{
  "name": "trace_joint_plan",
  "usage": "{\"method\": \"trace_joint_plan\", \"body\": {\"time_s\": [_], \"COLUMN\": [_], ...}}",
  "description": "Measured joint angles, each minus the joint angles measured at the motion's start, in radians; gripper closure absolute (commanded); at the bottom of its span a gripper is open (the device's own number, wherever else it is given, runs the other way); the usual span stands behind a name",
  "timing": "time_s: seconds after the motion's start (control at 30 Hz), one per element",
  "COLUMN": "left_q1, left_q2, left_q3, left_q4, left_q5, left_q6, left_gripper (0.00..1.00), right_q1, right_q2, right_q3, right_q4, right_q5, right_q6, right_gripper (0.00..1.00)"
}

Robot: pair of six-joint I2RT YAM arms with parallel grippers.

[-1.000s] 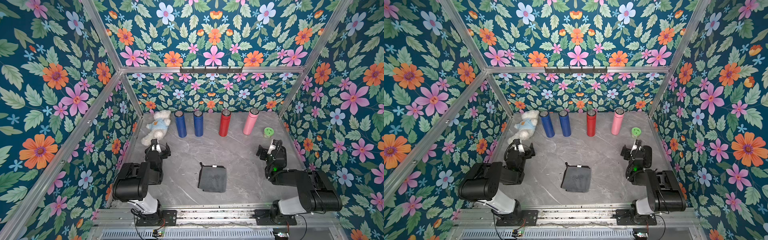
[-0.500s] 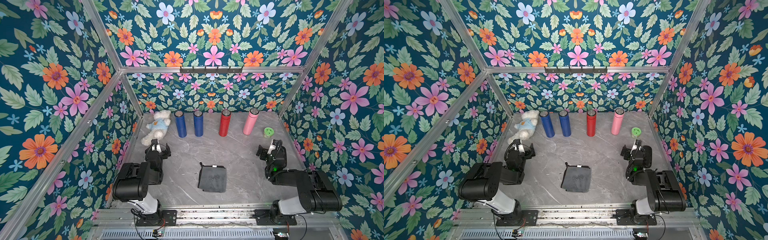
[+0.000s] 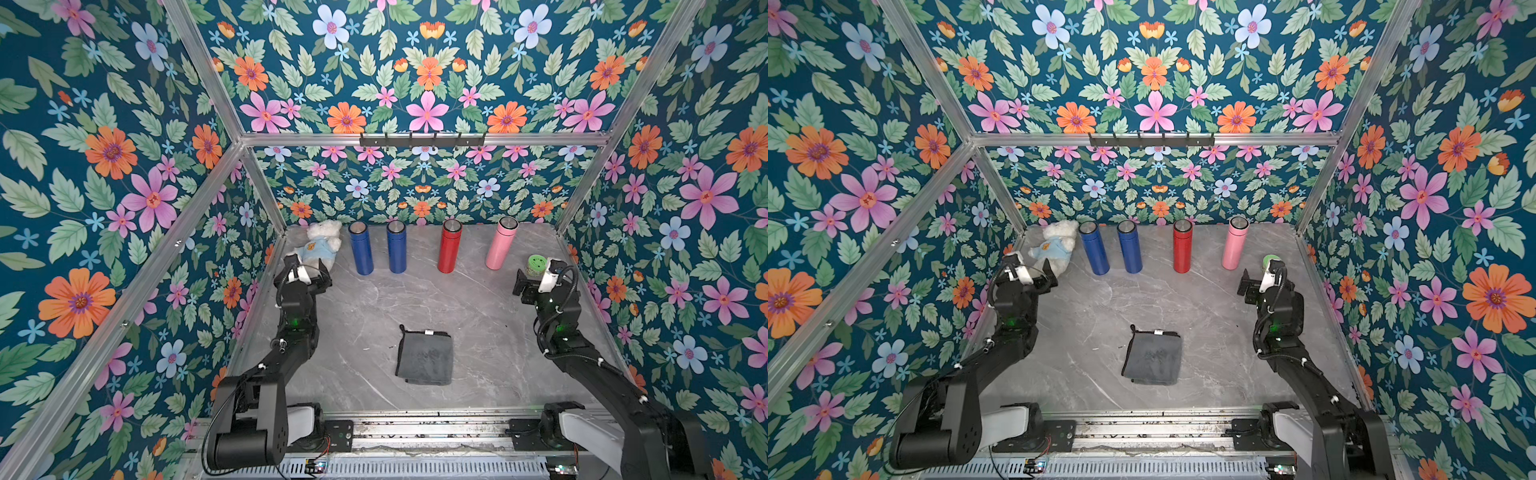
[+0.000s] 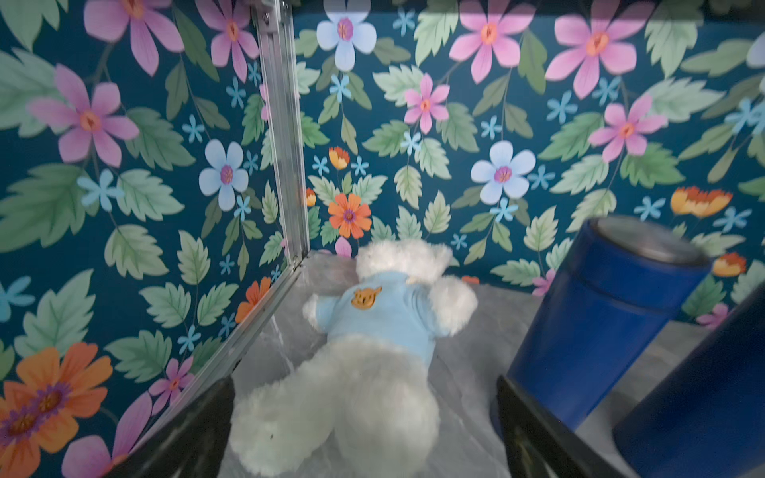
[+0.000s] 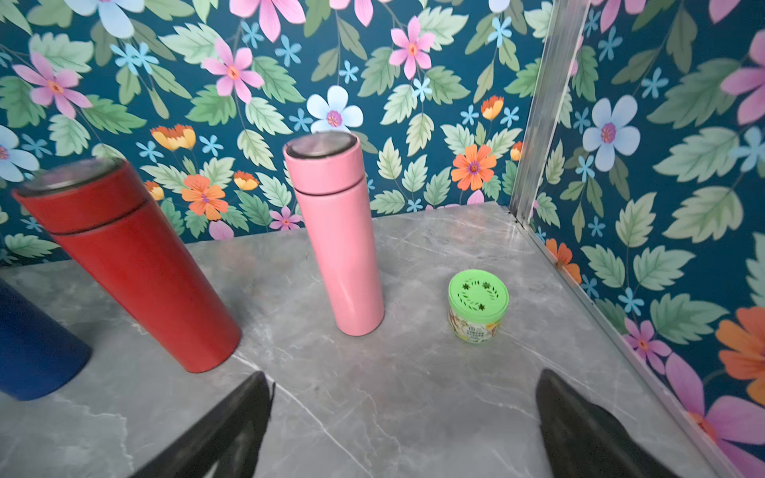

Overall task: Wipe the surface of the thermos
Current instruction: Pick up the thermos from the center of the board.

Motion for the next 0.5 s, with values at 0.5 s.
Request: {"method": "trace_joint_plan", "body": {"time_s": [0.5], "left_q1": [-0.151], "left_q2": [0.497], "left_q3": [0.983], "left_q4": [-0.734], "left_q5": [0.164], "left_q6": [0.034], "left_gripper": [0.01], "right_q1": [0.479], "right_q2": [0.161], "right_q3": [0.440], "right_q4": [-0.715], "right_q5": [0.100], "right_q6": [0.106], "right_gripper": [0.01]}}
